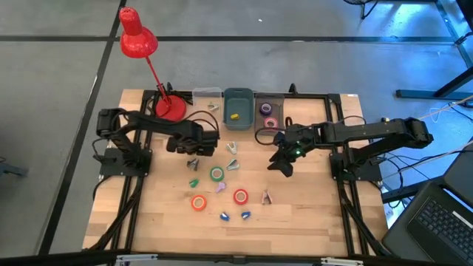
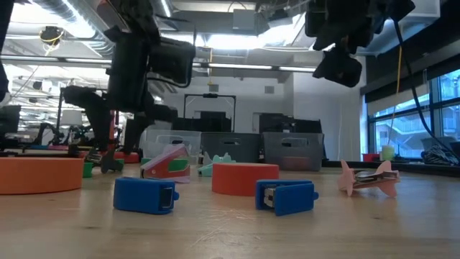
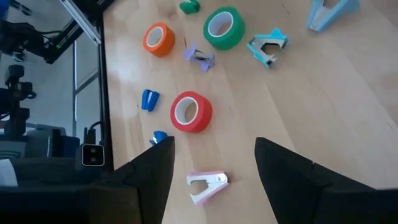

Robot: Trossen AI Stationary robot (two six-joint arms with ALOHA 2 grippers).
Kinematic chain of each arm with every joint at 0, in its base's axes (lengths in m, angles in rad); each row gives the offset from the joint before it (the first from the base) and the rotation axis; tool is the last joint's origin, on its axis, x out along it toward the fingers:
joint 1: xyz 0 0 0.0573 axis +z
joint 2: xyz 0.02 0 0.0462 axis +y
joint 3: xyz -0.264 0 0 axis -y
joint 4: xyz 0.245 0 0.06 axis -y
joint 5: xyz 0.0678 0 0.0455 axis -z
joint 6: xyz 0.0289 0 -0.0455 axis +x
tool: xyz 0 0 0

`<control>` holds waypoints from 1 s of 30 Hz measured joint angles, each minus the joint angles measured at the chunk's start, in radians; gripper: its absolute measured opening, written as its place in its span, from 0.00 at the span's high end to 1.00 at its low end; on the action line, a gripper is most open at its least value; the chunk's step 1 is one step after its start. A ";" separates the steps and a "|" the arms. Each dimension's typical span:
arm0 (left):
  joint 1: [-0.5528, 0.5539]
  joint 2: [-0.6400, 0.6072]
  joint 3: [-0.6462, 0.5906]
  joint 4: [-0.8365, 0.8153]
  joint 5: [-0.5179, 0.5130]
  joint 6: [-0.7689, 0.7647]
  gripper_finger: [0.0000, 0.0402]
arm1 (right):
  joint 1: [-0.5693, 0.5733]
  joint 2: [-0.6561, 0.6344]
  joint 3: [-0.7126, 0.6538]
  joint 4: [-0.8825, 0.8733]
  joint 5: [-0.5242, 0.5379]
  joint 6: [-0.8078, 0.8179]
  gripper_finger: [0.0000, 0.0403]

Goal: Pick and place Stapler, Stapler remover, tape
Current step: Put the top green stapler into the blue bin

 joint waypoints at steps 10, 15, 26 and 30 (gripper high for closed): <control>0.060 0.081 0.000 0.032 0.023 0.074 0.50 | 0.000 0.000 0.000 -0.027 0.000 -0.026 0.44; 0.086 0.094 -0.031 0.086 0.050 0.125 0.50 | 0.000 0.000 0.000 -0.039 0.000 -0.026 0.44; 0.090 0.046 -0.064 0.148 0.040 0.245 0.88 | 0.000 0.000 0.000 -0.038 0.012 -0.027 0.44; 0.090 0.034 -0.065 0.155 0.036 0.301 0.88 | 0.000 0.000 0.000 -0.034 0.012 -0.026 0.44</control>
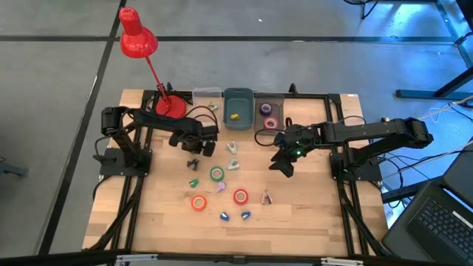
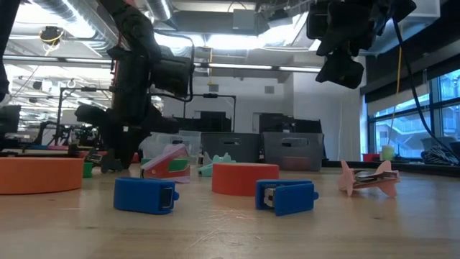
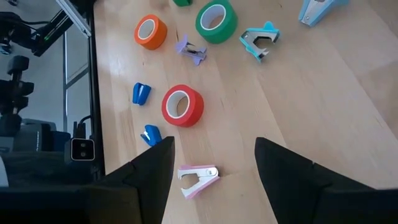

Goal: Pick and place Stapler, Stapler remover, tape
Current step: Put the top green stapler into the blue bin

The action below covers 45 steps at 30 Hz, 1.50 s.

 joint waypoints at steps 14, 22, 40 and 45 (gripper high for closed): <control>0.003 -0.276 0.194 0.355 -0.031 0.357 0.88 | 0.000 0.000 0.000 0.007 0.034 0.003 0.44; 0.257 -0.131 0.493 0.336 0.093 0.687 0.88 | 0.000 0.000 0.000 0.008 0.037 0.000 0.44; 0.373 0.459 1.000 -0.040 0.183 1.071 0.88 | 0.000 0.000 0.000 -0.017 0.034 0.026 0.44; 0.370 0.530 0.999 -0.033 0.177 1.079 0.88 | 0.000 0.000 0.000 -0.022 0.034 0.026 0.44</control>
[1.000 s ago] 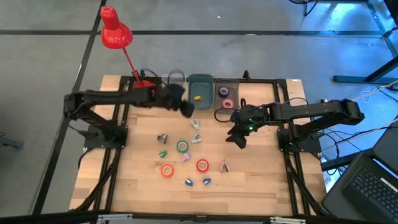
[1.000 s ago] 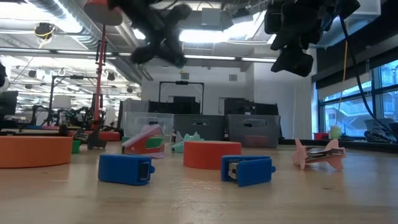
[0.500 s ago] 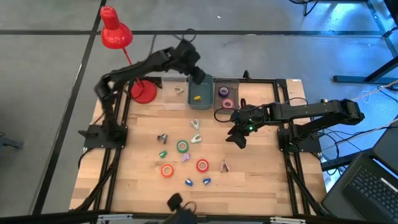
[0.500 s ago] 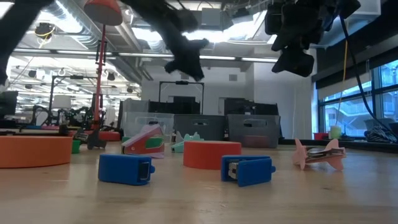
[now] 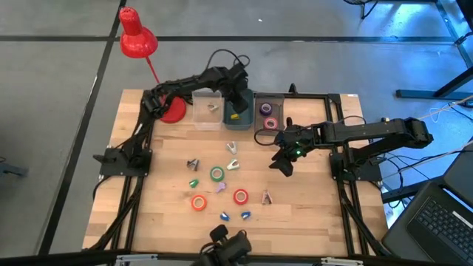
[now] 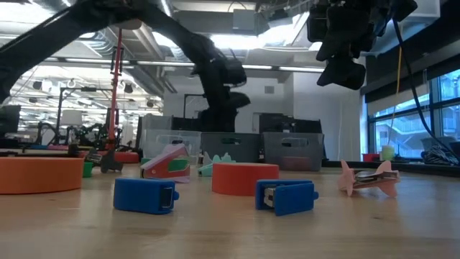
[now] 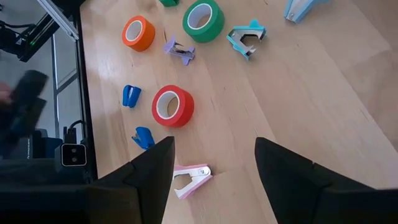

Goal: Pick and place Stapler, Stapler remover, tape
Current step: Put the top green stapler into the blue bin

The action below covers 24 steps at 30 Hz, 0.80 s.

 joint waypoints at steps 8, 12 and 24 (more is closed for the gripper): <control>-0.013 0.075 0.000 0.006 -0.066 0.000 0.88 | 0.000 0.000 0.000 -0.002 0.000 0.000 0.44; -0.032 0.100 0.000 0.005 -0.066 0.014 0.88 | 0.000 0.000 0.000 -0.002 0.000 0.000 0.44; -0.059 0.106 0.010 -0.004 -0.116 0.048 0.47 | 0.000 0.000 0.000 -0.007 0.000 0.005 0.44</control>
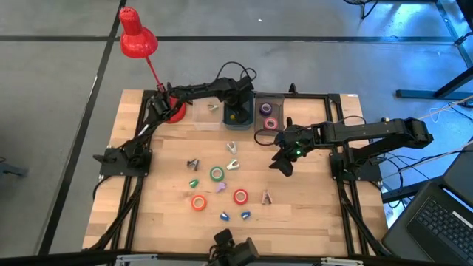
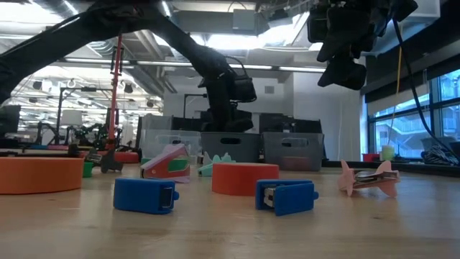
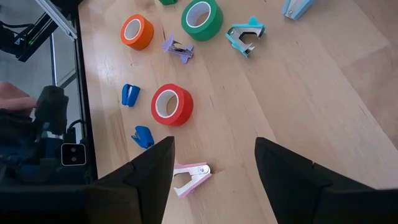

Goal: Pick and place Stapler, Stapler remover, tape
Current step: Put the top green stapler into the blue bin, then put the black staple remover into the transparent bin

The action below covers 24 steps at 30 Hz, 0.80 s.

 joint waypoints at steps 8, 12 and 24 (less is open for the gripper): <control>0.001 -0.002 0.155 -0.208 -0.005 -0.015 0.29 | 0.000 0.000 0.000 -0.002 0.000 -0.001 0.44; -0.015 -0.027 0.249 -0.368 -0.003 -0.041 0.29 | 0.000 0.000 0.000 -0.017 0.000 -0.002 0.44; -0.309 -0.356 0.248 -0.549 -0.258 -0.368 0.30 | 0.025 0.000 0.000 -0.068 0.004 0.029 0.44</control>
